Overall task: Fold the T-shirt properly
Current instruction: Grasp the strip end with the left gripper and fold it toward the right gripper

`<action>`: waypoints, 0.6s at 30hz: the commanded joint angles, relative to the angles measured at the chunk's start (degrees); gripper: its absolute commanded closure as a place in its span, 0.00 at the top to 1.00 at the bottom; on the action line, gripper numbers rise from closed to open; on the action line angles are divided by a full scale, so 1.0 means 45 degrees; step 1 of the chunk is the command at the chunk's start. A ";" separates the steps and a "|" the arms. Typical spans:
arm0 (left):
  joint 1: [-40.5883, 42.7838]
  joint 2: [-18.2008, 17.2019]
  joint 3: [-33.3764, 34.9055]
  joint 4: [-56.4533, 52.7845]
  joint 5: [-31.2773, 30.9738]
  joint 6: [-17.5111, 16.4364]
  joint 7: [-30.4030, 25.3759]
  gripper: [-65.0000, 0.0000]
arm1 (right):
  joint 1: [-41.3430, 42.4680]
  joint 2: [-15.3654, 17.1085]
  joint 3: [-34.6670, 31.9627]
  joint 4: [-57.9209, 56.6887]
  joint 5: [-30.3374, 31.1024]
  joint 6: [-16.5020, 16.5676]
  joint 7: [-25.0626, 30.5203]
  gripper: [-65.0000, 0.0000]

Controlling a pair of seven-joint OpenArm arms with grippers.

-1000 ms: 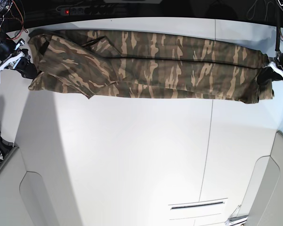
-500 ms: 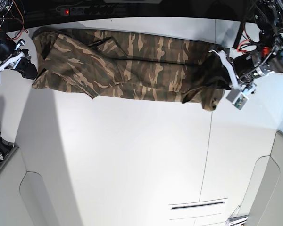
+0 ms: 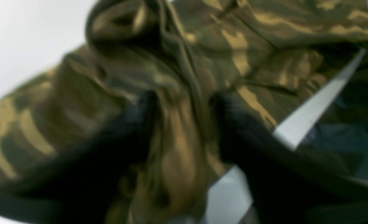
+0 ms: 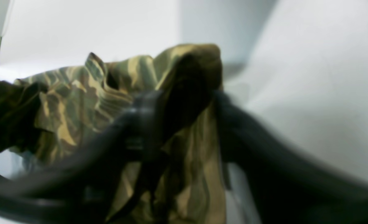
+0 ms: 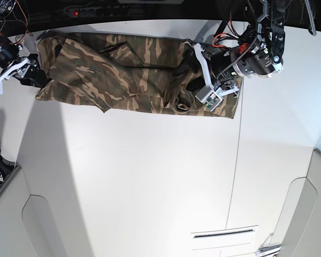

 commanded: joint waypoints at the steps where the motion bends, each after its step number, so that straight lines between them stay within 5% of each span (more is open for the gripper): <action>1: -0.0063 -0.0010 0.0121 0.0107 -0.0379 -0.0044 -0.0350 0.61 | 0.0015 0.0214 0.0107 0.0253 -0.0005 0.0044 0.0185 0.63; 18: -0.0068 -0.0005 0.0753 0.0024 -0.1224 -0.0039 -0.0903 0.61 | -0.0044 0.0141 -0.1719 -0.0991 -0.0087 0.0044 0.0058 0.67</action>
